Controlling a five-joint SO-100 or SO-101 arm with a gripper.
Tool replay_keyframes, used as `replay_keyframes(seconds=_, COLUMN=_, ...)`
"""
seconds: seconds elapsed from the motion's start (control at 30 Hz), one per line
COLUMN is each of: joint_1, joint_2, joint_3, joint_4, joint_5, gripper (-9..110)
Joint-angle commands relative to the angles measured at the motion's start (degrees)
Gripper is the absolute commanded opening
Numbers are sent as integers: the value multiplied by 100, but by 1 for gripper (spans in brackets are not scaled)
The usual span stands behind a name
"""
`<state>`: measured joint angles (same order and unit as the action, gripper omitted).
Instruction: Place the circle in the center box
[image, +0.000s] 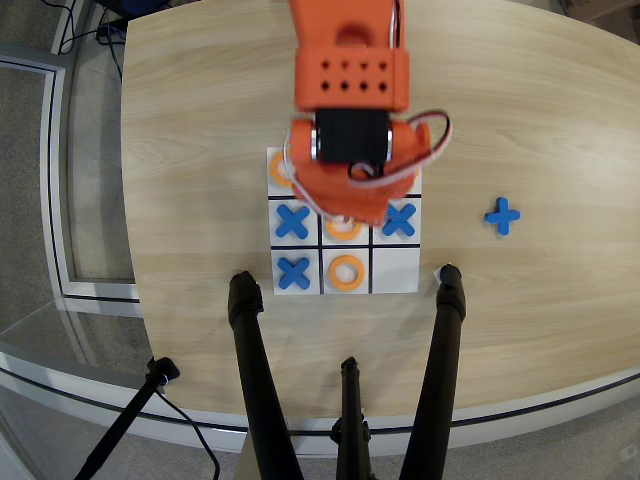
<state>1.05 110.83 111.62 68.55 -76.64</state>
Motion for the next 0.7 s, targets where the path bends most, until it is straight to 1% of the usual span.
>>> replay_keyframes(seconds=0.0, joint_1=-141, joint_2=1169, joint_3=817, joint_4=26, joint_5=-62, gripper=13)
replay_keyframes(seconds=0.3, joint_1=-439, joint_2=3674, joint_3=2558, joint_4=79, joint_5=-308, gripper=12)
replay_keyframes(seconds=0.4, joint_1=-527, joint_2=4219, joint_3=2979, joint_4=88, joint_5=-396, gripper=3)
replay_keyframes(seconds=0.47, joint_1=-598, joint_2=4526, joint_3=3278, joint_4=88, joint_5=-475, gripper=0)
replay_keyframes(seconds=0.67, joint_1=-861, joint_2=5722, joint_3=4605, joint_4=-62, joint_5=-571, gripper=0)
